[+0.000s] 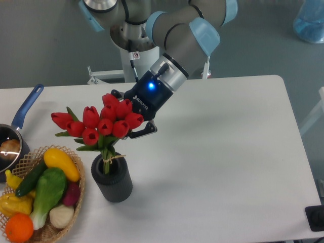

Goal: Pick up the flowers from the vase
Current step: 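Lift the tulip bunch up out of the black vase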

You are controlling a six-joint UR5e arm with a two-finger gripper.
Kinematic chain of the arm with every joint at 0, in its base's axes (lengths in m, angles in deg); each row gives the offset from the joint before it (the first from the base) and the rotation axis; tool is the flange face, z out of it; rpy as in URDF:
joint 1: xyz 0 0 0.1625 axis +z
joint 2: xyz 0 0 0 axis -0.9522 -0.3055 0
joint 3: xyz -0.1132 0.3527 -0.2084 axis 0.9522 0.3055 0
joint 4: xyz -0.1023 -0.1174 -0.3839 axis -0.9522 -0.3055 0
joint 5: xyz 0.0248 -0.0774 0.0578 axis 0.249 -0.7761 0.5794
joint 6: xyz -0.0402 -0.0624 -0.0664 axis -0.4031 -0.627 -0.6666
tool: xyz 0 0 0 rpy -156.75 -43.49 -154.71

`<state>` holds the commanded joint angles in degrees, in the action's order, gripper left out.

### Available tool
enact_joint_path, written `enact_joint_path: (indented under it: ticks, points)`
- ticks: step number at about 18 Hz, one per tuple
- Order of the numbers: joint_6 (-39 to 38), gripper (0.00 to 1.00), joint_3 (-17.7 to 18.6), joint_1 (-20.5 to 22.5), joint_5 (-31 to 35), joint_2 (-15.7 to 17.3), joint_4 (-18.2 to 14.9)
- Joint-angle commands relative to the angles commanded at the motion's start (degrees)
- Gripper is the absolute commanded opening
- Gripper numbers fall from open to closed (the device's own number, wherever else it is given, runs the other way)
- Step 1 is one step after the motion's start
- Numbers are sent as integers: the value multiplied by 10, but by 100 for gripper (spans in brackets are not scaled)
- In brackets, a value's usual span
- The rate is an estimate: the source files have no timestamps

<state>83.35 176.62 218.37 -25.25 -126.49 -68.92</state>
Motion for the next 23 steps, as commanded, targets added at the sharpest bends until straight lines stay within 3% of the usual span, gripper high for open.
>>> enact_joint_path:
  ticks: [23]
  points:
    - [-98,25,-3,17,-32,67,1]
